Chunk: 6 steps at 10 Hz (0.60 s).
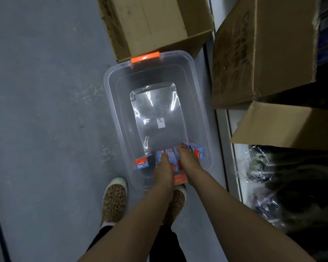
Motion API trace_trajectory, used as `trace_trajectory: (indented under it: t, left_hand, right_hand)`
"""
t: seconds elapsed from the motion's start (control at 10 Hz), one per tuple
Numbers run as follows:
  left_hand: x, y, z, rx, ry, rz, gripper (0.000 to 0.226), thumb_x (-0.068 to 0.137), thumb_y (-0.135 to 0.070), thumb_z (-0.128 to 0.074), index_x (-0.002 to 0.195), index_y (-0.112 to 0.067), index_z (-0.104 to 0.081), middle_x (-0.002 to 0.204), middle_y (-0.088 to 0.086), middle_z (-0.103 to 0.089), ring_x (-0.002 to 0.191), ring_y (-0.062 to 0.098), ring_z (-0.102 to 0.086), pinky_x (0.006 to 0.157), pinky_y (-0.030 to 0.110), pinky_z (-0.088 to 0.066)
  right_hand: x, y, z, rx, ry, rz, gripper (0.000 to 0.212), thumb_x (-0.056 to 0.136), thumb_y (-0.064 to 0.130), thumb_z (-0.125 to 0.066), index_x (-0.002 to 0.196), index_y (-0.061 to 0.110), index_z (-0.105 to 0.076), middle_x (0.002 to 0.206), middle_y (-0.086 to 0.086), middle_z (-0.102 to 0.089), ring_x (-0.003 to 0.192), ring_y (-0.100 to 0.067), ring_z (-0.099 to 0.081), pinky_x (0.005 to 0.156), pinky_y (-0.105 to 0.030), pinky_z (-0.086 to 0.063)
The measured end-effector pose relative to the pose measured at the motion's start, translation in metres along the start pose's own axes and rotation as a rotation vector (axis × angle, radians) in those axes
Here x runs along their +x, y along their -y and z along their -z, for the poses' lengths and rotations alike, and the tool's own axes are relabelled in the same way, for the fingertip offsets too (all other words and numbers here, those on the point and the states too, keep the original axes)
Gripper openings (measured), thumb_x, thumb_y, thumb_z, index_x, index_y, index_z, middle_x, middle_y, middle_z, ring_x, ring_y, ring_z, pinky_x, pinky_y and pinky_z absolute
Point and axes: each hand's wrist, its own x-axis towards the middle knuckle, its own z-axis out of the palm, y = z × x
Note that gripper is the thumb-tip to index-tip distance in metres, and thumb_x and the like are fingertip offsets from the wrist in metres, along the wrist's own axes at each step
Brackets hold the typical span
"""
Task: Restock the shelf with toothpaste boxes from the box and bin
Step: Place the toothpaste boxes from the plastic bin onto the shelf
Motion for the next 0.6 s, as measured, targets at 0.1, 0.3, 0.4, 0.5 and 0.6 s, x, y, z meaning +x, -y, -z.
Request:
trace_trajectory:
  t: [0.1,0.3,0.4,0.5,0.6]
  left_hand:
    - [0.012,0.001,-0.007,-0.071,0.006,-0.013,0.053,0.104,-0.05,-0.039,0.116,-0.004,-0.062,0.112,0.017,-0.068,0.087,0.029,-0.064,0.08,0.04,-0.056]
    - [0.039,0.009,-0.013,0.073,-0.15,-0.19,0.057,0.085,-0.054,-0.04,0.11,-0.01,-0.066,0.11,0.018,-0.07,0.106,0.038,-0.065,0.098,0.051,-0.052]
    - [0.021,0.002,-0.012,0.211,-0.157,-0.327,0.05,0.096,-0.047,-0.039,0.112,-0.007,-0.064,0.11,0.016,-0.068,0.105,0.035,-0.063,0.097,0.046,-0.052]
    - [0.016,-0.002,-0.016,0.216,-0.166,-0.355,0.063,0.086,-0.056,-0.032,0.107,-0.008,-0.068,0.109,0.015,-0.069,0.103,0.035,-0.063,0.098,0.048,-0.05]
    - [0.015,-0.01,-0.014,0.172,-0.117,-0.258,0.044,0.098,-0.041,-0.037,0.101,-0.008,-0.066,0.113,0.018,-0.069,0.108,0.039,-0.063,0.098,0.05,-0.05]
  right_hand:
    - [0.009,0.003,0.003,0.036,-0.005,0.003,0.011,0.103,0.025,-0.048,0.096,0.019,-0.055,0.084,0.005,-0.055,0.07,-0.007,-0.052,0.059,-0.023,-0.041]
    - [0.012,-0.001,0.007,0.006,-0.026,0.018,0.029,0.103,0.024,-0.046,0.075,0.022,-0.052,0.074,0.003,-0.055,0.066,-0.01,-0.053,0.067,-0.026,-0.049]
    - [0.013,-0.001,0.006,0.077,-0.026,-0.034,0.029,0.099,0.023,-0.05,0.071,0.019,-0.058,0.074,-0.003,-0.065,0.076,-0.019,-0.062,0.087,-0.038,-0.05]
    - [0.013,0.0,0.008,0.137,-0.041,-0.045,0.029,0.076,0.041,-0.063,0.084,0.013,-0.068,0.093,-0.011,-0.075,0.095,-0.026,-0.07,0.101,-0.045,-0.052]
    - [0.016,-0.011,0.012,0.246,-0.065,-0.063,0.071,0.047,0.053,-0.067,0.101,0.008,-0.072,0.1,-0.016,-0.076,0.101,-0.033,-0.071,0.1,-0.052,-0.052]
